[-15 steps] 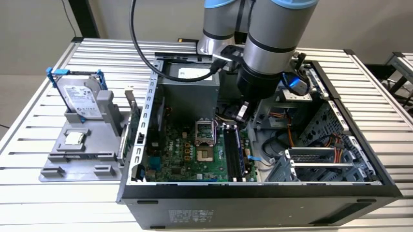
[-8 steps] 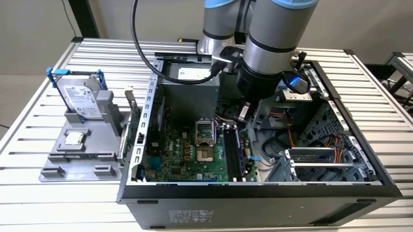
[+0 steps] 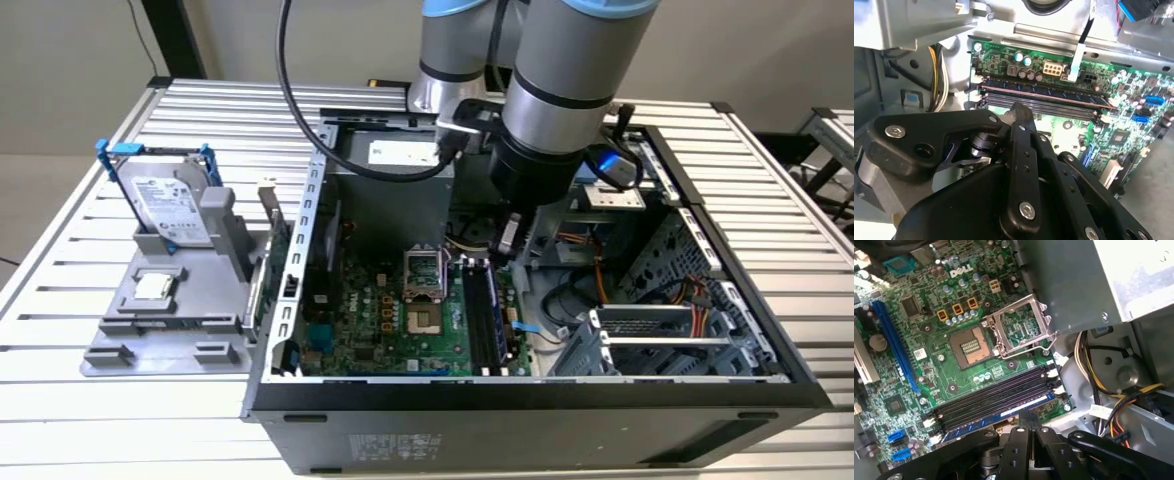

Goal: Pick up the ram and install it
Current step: 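Press down the ram until it locks into place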

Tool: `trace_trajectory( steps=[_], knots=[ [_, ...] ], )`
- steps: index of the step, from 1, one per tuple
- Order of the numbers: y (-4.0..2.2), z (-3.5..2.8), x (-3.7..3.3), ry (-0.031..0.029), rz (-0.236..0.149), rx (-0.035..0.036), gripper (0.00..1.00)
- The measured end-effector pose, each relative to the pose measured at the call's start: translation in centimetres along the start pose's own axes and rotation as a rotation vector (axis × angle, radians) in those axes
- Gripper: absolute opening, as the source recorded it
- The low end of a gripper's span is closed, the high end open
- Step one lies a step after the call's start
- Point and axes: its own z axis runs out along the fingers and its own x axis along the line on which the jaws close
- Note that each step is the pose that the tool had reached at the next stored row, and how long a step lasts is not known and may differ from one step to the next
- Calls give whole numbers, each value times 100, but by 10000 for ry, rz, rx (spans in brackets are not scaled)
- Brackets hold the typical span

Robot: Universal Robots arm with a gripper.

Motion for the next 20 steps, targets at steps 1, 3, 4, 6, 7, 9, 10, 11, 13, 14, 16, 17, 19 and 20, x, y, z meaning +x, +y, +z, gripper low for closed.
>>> trace_trajectory(
  steps=[1,3,4,6,7,9,10,11,13,14,16,17,19,20],
  knots=[
    [0,0,0,2,-103,-3,0],
    [0,1,0,5,-316,-9,0],
    [0,1,0,8,-419,-12,0],
    [0,1,0,12,-605,-18,0],
    [0,1,0,14,-707,-21,0],
    [0,1,0,19,-952,-28,0],
    [0,2,0,21,-1100,-32,0],
    [0,2,0,24,-1267,-37,0],
    [0,2,0,30,-1589,-46,0],
    [0,2,0,34,-1764,-51,0],
    [0,2,0,39,-2075,-59,0],
    [0,2,0,42,-2239,-62,0],
    [0,2,0,47,-2551,-70,0],
    [0,2,0,50,-2697,-74,0]
  ],
)
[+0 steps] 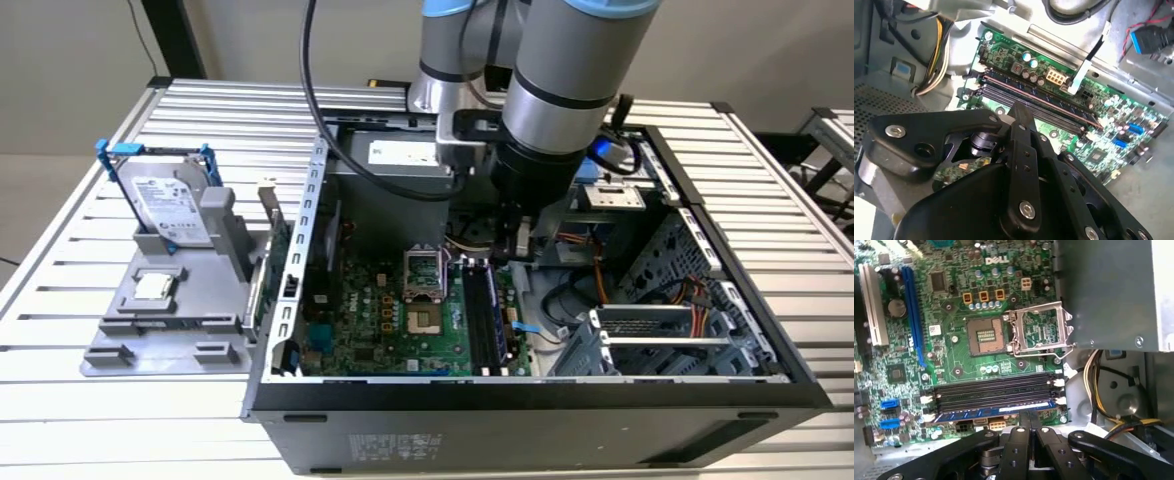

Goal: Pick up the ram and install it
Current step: 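Press down the ram until it locks into place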

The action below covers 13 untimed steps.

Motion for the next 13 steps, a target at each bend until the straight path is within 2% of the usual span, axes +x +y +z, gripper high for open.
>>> trace_trajectory(
  steps=[10,13],
  knots=[
    [0,0,0,24,-1385,-38,0],
    [0,0,0,27,-1508,-41,0]
  ],
)
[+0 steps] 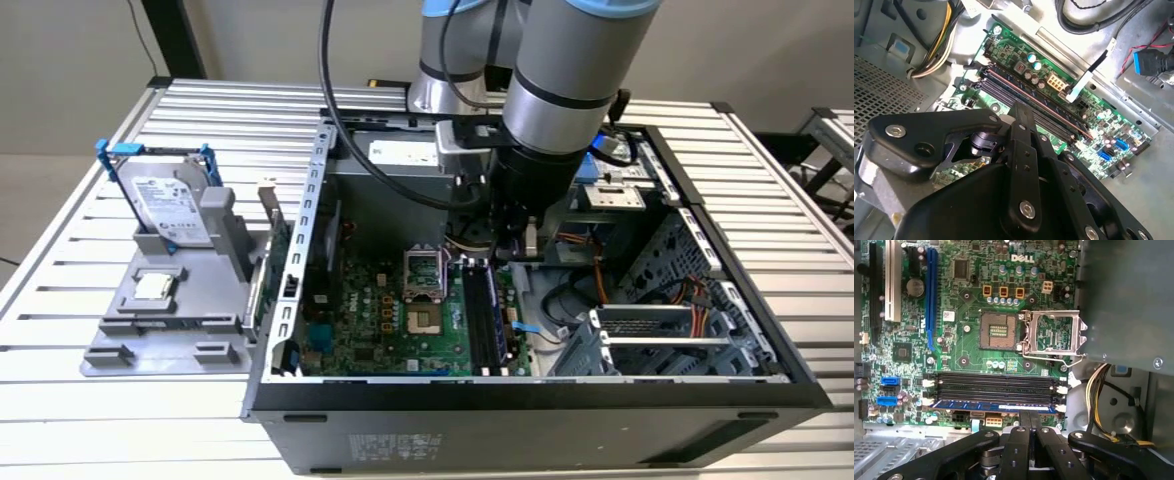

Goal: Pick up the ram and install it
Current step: 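Press down the ram until it locks into place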

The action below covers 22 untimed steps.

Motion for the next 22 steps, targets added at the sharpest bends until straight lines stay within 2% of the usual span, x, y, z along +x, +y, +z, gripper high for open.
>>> trace_trajectory(
  steps=[5,9,12,15,17,19,22],
  knots=[
    [-9,-1,2,1,-7,-2,0],
    [-69,-2,37,0,-31,-20,0],
    [-92,-4,100,-1,-39,-28,0],
    [-88,-7,203,0,-38,-27,0],
    [-86,-2,250,2,-35,-3,0],
    [-87,20,253,6,57,54,0],
    [-88,46,254,12,353,86,0]
  ],
)
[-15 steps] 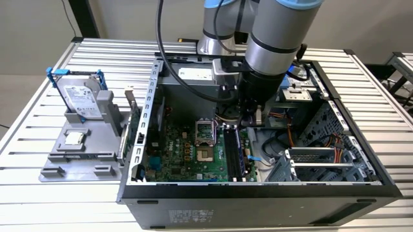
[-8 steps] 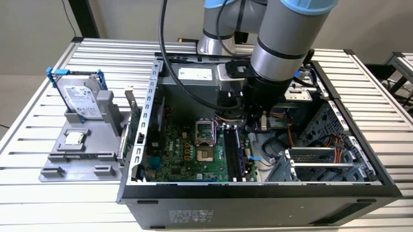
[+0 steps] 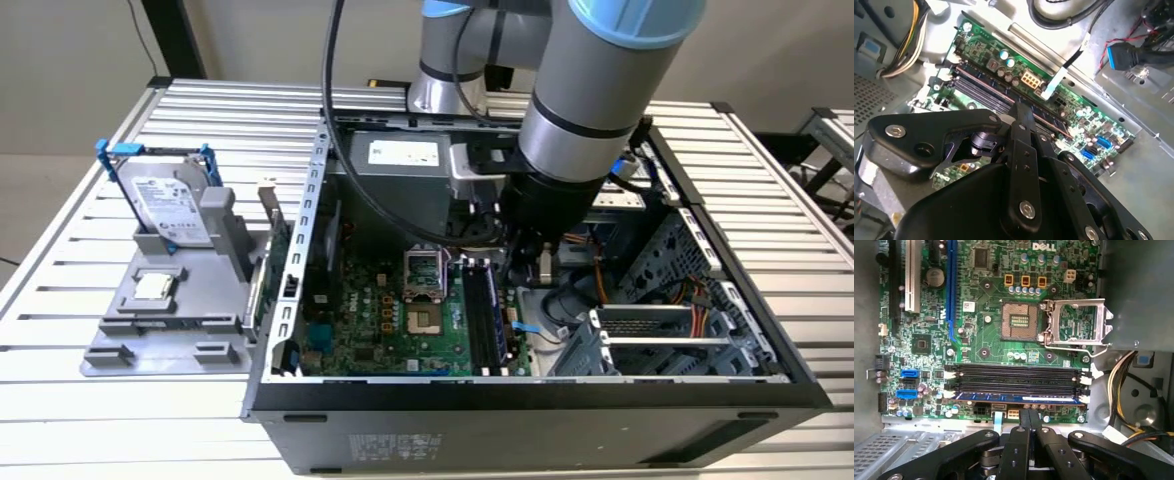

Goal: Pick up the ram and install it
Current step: 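Press down the ram until it locks into place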

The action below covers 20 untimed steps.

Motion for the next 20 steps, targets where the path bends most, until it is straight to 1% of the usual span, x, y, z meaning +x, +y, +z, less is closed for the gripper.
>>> trace_trajectory(
  steps=[5,6,10,12,13,15,16,18,20],
  knots=[
    [3,36,1,-3,408,21,0],
    [3,36,2,-2,436,21,0],
    [3,39,1,-4,454,23,0],
    [5,54,2,10,456,22,0],
    [14,61,2,23,457,21,0],
    [29,79,2,28,455,22,0],
    [29,88,3,32,455,14,0],
    [30,107,4,51,457,-28,0],
    [31,137,7,56,457,-36,0]
  ],
)
